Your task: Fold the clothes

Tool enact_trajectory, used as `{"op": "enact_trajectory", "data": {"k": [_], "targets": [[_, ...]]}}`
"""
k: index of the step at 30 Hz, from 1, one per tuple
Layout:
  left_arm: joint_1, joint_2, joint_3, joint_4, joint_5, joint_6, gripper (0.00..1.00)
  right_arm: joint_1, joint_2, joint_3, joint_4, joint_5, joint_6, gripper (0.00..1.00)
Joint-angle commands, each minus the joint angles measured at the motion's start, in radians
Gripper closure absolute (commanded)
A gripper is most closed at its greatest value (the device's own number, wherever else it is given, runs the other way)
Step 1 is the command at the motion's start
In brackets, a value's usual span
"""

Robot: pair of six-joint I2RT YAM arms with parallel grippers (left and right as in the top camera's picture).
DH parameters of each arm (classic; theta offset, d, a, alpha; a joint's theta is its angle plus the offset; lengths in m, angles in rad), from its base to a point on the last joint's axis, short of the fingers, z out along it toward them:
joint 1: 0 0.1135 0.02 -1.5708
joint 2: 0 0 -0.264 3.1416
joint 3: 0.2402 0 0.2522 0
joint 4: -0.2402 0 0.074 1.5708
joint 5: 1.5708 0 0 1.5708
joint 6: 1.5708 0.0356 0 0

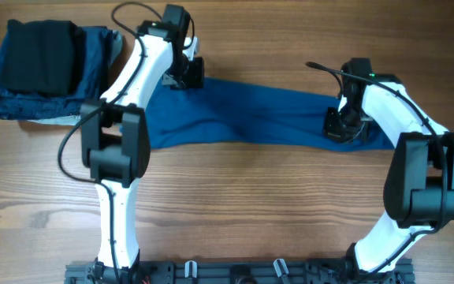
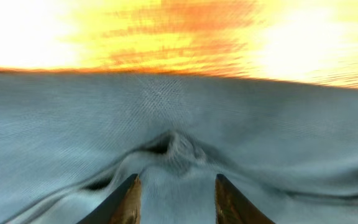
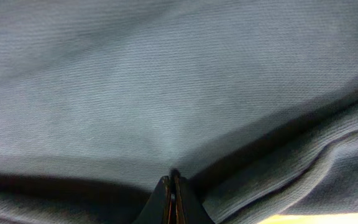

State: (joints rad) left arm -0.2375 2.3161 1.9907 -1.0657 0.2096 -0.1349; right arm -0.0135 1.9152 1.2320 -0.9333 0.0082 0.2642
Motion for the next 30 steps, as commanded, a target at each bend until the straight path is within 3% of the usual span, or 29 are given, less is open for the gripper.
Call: {"op": "enact_trajectory", "data": {"k": [1, 12, 17, 19, 21, 22, 26, 30], "targets": [[0.01, -0.119, 0.013, 0.007, -0.021, -0.031, 0.45, -0.008, 0.016, -0.069, -0.007, 0.025, 0.027, 0.96], [0.066, -0.138, 0.012, 0.016, -0.029, -0.031, 0.36, -0.008, 0.016, -0.185, -0.142, 0.15, 0.214, 0.93], [0.096, -0.138, 0.012, 0.018, -0.029, -0.031, 0.34, -0.011, -0.045, -0.182, -0.099, 0.138, 0.204, 0.85], [0.108, -0.138, 0.012, 0.015, -0.029, -0.051, 0.32, -0.043, -0.097, -0.182, -0.137, 0.196, 0.216, 0.75], [0.116, -0.138, 0.012, 0.015, -0.028, -0.064, 0.32, -0.113, -0.135, -0.182, -0.144, 0.182, 0.236, 0.6], [0.118, -0.138, 0.012, 0.015, -0.029, -0.064, 0.32, -0.166, -0.136, -0.183, -0.141, 0.166, 0.234, 0.59], [0.118, -0.138, 0.012, 0.016, -0.029, -0.064, 0.31, -0.38, -0.137, -0.196, -0.055, 0.134, 0.208, 0.64], [0.118, -0.138, 0.012, 0.007, -0.029, -0.064, 0.31, -0.495, -0.137, -0.196, -0.013, 0.131, 0.247, 0.66]]}}
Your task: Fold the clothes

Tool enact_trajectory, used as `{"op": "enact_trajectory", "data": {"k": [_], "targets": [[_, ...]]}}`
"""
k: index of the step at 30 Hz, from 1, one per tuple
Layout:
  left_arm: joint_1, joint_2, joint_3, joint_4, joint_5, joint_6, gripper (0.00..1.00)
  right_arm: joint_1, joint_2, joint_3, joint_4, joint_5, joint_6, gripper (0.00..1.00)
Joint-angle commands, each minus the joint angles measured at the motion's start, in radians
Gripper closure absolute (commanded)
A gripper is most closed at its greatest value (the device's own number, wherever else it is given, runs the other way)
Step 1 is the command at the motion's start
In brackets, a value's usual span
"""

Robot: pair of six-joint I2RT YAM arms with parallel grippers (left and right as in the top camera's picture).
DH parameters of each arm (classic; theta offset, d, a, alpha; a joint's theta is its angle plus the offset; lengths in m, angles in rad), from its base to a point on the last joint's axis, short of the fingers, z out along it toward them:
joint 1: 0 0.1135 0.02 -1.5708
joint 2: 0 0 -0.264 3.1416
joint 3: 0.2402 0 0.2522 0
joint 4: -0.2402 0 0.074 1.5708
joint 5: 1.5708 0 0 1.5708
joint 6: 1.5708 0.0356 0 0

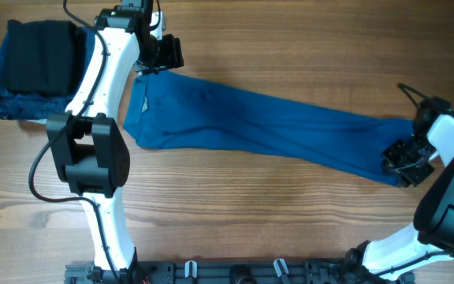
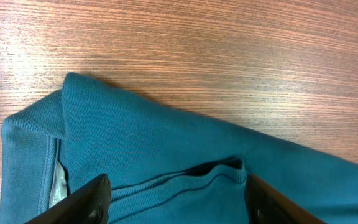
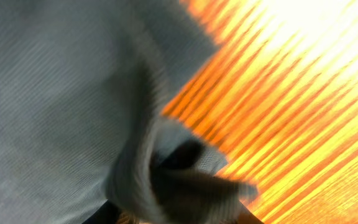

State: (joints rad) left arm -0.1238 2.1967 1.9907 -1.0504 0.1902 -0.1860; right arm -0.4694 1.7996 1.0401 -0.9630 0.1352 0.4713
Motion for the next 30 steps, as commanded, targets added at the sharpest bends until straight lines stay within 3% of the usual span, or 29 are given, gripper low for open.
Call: {"op": "enact_trajectory", "data": {"k": [1, 5, 8, 11, 13, 16, 17, 23, 25, 27, 30], "targets": [[0.004, -0.018, 0.012, -0.012, -0.009, -0.013, 0.31, -0.048, -0.024, -0.004, 0.024, 0.008, 0.055, 0.66], [0.004, -0.018, 0.012, -0.038, -0.01, -0.013, 0.31, -0.081, -0.08, -0.004, 0.108, -0.08, 0.0, 0.65], [0.003, -0.018, 0.012, -0.046, -0.009, -0.013, 0.33, -0.078, -0.15, -0.004, 0.175, -0.418, -0.296, 0.59], [-0.005, -0.018, 0.012, -0.076, -0.009, -0.012, 0.46, -0.077, -0.192, -0.003, 0.212, -0.675, -0.451, 0.59], [-0.029, -0.017, 0.006, -0.09, -0.009, -0.012, 0.54, -0.045, -0.192, -0.003, 0.217, -0.781, -0.51, 0.69], [-0.075, 0.013, 0.005, -0.034, -0.009, -0.013, 0.75, 0.129, -0.186, -0.004, 0.242, -0.786, -0.564, 0.81], [-0.089, 0.029, 0.005, -0.009, -0.009, -0.012, 0.79, 0.226, -0.185, -0.004, 0.267, -0.771, -0.606, 0.81], [-0.133, 0.113, 0.005, 0.025, -0.041, 0.022, 0.76, 0.599, -0.161, -0.004, 0.464, -0.625, -0.628, 0.8], [-0.114, 0.134, 0.005, 0.05, -0.05, 0.022, 0.76, 0.697, -0.127, -0.004, 0.564, -0.493, -0.675, 0.83], [-0.087, 0.148, 0.005, 0.057, -0.051, 0.022, 0.75, 0.78, -0.082, -0.003, 0.671, -0.494, -0.82, 0.57], [-0.055, 0.15, 0.005, 0.06, -0.05, 0.022, 0.73, 0.857, -0.03, -0.003, 0.828, -0.468, -0.864, 0.43]]}}
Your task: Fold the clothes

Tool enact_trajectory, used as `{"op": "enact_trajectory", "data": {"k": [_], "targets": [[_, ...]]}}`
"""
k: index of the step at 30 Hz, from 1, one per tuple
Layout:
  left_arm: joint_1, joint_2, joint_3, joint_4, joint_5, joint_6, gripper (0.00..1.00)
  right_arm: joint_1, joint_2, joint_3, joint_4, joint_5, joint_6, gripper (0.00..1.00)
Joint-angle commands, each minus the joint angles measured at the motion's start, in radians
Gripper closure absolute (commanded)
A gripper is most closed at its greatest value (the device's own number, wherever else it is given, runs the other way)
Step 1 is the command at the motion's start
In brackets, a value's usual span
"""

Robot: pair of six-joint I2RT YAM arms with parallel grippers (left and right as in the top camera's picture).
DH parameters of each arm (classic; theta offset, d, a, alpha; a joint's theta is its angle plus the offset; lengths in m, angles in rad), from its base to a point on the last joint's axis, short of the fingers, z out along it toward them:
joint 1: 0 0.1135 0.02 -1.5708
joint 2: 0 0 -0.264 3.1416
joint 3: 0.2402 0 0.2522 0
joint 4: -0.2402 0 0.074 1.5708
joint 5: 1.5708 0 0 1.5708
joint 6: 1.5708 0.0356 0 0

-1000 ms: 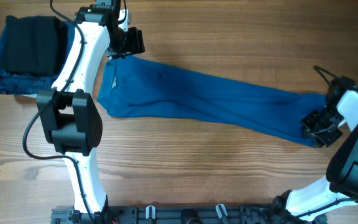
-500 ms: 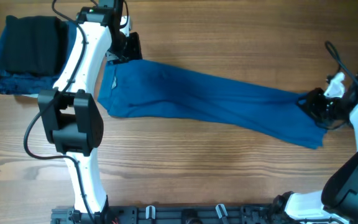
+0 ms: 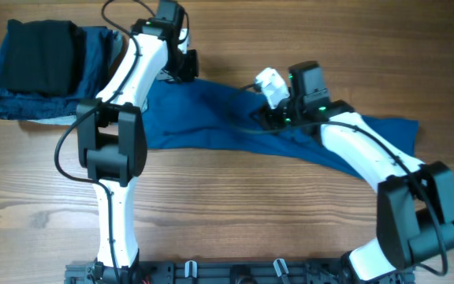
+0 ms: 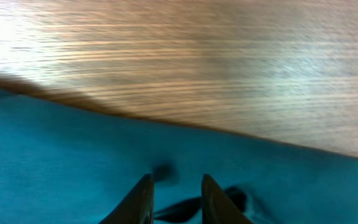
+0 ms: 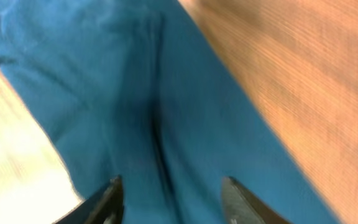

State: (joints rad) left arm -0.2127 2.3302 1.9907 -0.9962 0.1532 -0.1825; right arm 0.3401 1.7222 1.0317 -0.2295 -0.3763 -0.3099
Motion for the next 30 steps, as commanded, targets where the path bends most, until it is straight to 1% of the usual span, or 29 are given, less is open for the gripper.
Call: {"op": "enact_trajectory", "data": {"k": [1, 3, 5, 7, 9, 13, 14, 17, 21, 23, 27, 30], "targets": [[0.044, 0.016, 0.005, 0.005, -0.013, 0.018, 0.71, 0.063, 0.067, 0.005, 0.134, 0.043, -0.082, 0.41], [0.058, 0.016, 0.005, 0.002, -0.013, 0.018, 0.67, 0.085, 0.113, 0.005, 0.176, 0.043, -0.082, 0.36], [0.069, 0.016, 0.005, -0.003, -0.013, 0.018, 0.6, 0.089, 0.16, 0.014, 0.192, 0.07, -0.082, 0.35], [0.071, 0.016, 0.005, -0.006, -0.013, 0.018, 0.56, 0.089, 0.169, 0.023, 0.195, 0.057, -0.07, 0.32], [0.071, 0.016, 0.005, -0.005, -0.013, 0.018, 0.55, 0.089, 0.188, 0.026, 0.195, 0.054, -0.023, 0.29], [0.071, 0.016, 0.005, -0.005, -0.014, 0.018, 0.52, 0.089, 0.203, 0.058, 0.185, -0.01, 0.0, 0.29], [0.071, 0.016, 0.005, -0.006, -0.014, 0.018, 0.51, 0.089, 0.203, 0.06, 0.182, -0.026, 0.027, 0.28], [0.071, 0.016, 0.005, -0.006, -0.013, 0.018, 0.51, 0.089, 0.203, 0.069, 0.134, -0.084, 0.032, 0.28], [0.071, 0.016, 0.005, -0.005, -0.013, 0.018, 0.5, 0.088, 0.203, 0.07, 0.028, -0.114, 0.028, 0.29], [0.071, 0.016, 0.005, -0.005, -0.014, 0.018, 0.5, 0.088, 0.203, 0.07, 0.024, -0.111, 0.022, 0.32], [0.071, 0.016, 0.005, -0.005, -0.013, 0.018, 0.5, 0.088, 0.217, 0.07, 0.05, -0.111, 0.017, 0.41], [0.071, 0.016, 0.005, -0.004, -0.014, 0.018, 0.49, 0.088, 0.254, 0.07, 0.055, -0.112, 0.021, 0.43]]}}
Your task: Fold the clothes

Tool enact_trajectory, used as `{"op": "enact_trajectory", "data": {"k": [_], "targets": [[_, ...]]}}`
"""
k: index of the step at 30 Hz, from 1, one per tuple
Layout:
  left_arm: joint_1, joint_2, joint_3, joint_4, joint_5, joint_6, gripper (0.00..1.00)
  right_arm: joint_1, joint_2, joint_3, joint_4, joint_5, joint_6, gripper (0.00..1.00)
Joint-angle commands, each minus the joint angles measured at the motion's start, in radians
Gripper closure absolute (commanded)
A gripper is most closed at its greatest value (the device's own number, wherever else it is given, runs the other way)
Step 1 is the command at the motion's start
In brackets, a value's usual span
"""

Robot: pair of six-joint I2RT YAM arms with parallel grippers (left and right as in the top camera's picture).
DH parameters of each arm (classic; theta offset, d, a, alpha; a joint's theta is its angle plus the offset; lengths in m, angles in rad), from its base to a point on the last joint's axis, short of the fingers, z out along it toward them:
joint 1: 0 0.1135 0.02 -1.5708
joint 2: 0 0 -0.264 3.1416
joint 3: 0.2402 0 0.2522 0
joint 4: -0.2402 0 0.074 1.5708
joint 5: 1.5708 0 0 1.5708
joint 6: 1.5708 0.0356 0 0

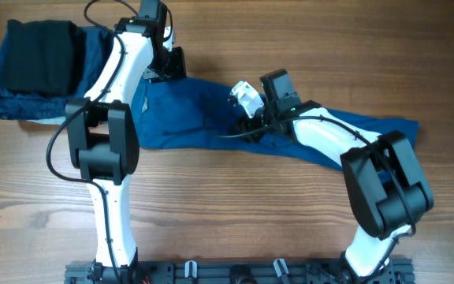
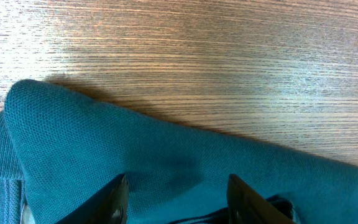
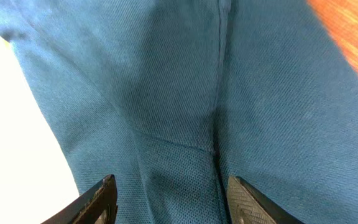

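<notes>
A long blue polo-type garment (image 1: pixel 187 110) lies stretched across the table, from near the left arm to a tail end at the right (image 1: pixel 400 126). My left gripper (image 1: pixel 170 65) stands open at the garment's far left edge. In the left wrist view it (image 2: pixel 176 186) hovers over the knit (image 2: pixel 135 155) with nothing between its fingers, and a folded corner shows at the left. My right gripper (image 1: pixel 252 120) is open over the garment's middle. In the right wrist view it (image 3: pixel 171 183) straddles a seam (image 3: pixel 219 93) in the cloth.
A pile of folded dark clothes (image 1: pixel 38 67), black on navy, sits at the far left corner of the wooden table (image 1: pixel 235 205). Both arms reach in from the front rail (image 1: pixel 235 272), and the right arm lies over the garment's right half.
My left gripper's jaws were narrow at the cloth's far edge and are now wide open, a little further left. My right gripper, still open, has moved slightly left over the garment's middle.
At first the garment lay bunched, my right gripper shut on its right part and my left pressed into its far left edge. Then it lay stretched long, the right gripper holding its far right end. Later the right gripper was open over the middle; now both are open.
</notes>
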State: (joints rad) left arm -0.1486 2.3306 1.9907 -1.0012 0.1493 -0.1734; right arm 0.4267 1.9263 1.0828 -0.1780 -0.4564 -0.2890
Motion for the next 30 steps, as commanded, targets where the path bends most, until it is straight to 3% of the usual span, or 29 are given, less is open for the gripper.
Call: {"op": "enact_trajectory", "data": {"k": [1, 4, 5, 7, 8, 14, 18, 20, 21, 23, 24, 28, 30], "targets": [[0.007, 0.016, 0.005, 0.002, -0.01, 0.009, 0.49, 0.002, 0.06, 0.019, 0.006, -0.032, 0.0, 0.44], [0.007, 0.016, 0.005, 0.003, -0.01, 0.009, 0.49, 0.002, 0.057, 0.026, 0.013, -0.031, 0.0, 0.45], [0.007, 0.016, 0.005, 0.004, -0.01, 0.009, 0.49, 0.002, 0.057, 0.034, 0.012, -0.032, 0.0, 0.5], [0.007, 0.016, 0.005, 0.004, -0.01, 0.009, 0.48, 0.002, 0.056, 0.061, -0.034, -0.043, -0.001, 0.79], [0.007, 0.016, 0.005, 0.004, -0.01, 0.009, 0.48, 0.003, 0.052, 0.08, -0.076, -0.061, -0.003, 0.87], [0.007, 0.016, 0.005, 0.015, -0.01, 0.009, 0.48, 0.008, 0.047, 0.169, -0.347, -0.173, 0.0, 0.86], [0.007, 0.016, 0.005, 0.019, -0.01, 0.009, 0.47, 0.043, 0.068, 0.168, -0.403, -0.15, 0.002, 0.76], [0.007, 0.016, 0.005, 0.018, -0.01, 0.009, 0.47, 0.055, 0.075, 0.168, -0.409, -0.128, 0.004, 0.61], [0.007, 0.016, 0.005, 0.018, -0.01, 0.009, 0.47, 0.055, 0.075, 0.168, -0.411, -0.128, 0.004, 0.47], [0.007, 0.016, 0.005, 0.018, -0.01, 0.009, 0.46, 0.055, 0.075, 0.168, -0.428, -0.128, 0.003, 0.36], [0.007, 0.016, 0.005, 0.018, -0.01, 0.009, 0.46, 0.055, 0.075, 0.168, -0.459, -0.135, 0.0, 0.24], [0.007, 0.011, 0.012, 0.03, -0.01, 0.009, 0.49, 0.051, 0.066, 0.195, -0.502, -0.166, -0.025, 0.01], [0.004, -0.021, 0.034, 0.029, -0.01, 0.009, 0.48, 0.031, 0.023, 0.305, -0.579, -0.148, -0.02, 0.01]]}}
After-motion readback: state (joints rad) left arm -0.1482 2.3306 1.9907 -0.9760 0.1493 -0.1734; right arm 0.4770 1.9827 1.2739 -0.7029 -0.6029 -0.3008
